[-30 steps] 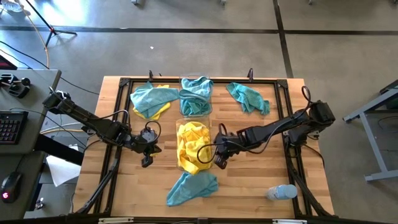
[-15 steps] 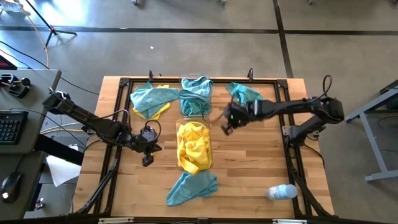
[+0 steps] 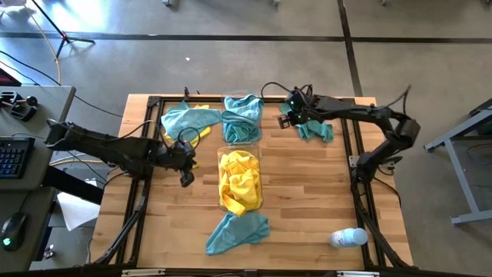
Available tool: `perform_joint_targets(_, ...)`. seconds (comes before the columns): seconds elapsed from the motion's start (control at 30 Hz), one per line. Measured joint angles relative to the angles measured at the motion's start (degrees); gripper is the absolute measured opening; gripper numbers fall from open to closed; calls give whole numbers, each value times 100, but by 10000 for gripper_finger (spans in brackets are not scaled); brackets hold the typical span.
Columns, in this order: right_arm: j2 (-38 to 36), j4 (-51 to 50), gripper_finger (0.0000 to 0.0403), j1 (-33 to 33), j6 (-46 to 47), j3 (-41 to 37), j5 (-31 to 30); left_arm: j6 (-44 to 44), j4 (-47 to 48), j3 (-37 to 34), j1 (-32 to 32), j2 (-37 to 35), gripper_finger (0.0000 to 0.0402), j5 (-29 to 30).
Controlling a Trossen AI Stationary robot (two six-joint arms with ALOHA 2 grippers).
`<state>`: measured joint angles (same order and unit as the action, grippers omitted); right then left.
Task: Sort microfiber towel by color & place in baskets
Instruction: Put the blue towel into the top transparent bin
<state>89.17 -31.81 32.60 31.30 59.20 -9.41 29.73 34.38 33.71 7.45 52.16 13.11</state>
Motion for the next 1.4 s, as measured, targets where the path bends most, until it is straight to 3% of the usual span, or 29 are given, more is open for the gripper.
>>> perform_joint_targets(0.23,522,-295,171,422,337,0,40,-245,248,0,-607,-235,0,-15)
perform_joint_targets(0.43,758,-287,270,459,81,0,-535,-249,381,0,-1021,-382,0,-101)
perform_joint_targets(0.6,975,-375,299,514,330,0,-954,-294,379,0,-1246,-402,0,-102)
perform_joint_targets(0.83,1704,-525,300,592,700,42,-867,-214,329,0,-1440,-400,0,-228)
perform_joint_targets(0.93,1901,-513,290,603,556,77,-621,-191,281,0,-1459,-400,0,-292)
perform_joint_targets(1.03,1921,-464,252,513,455,80,-652,-287,187,0,-1458,-429,0,-376)
perform_joint_targets(1.13,1829,-392,185,445,396,34,-640,-530,1,0,-1458,-543,0,-448)
perform_joint_targets(1.3,1734,-280,34,342,338,4,-461,-1181,-161,0,-1688,-904,0,-470)
perform_joint_targets(1.4,1534,-391,20,335,533,-4,66,-1573,-63,0,-1947,-1166,0,-683)
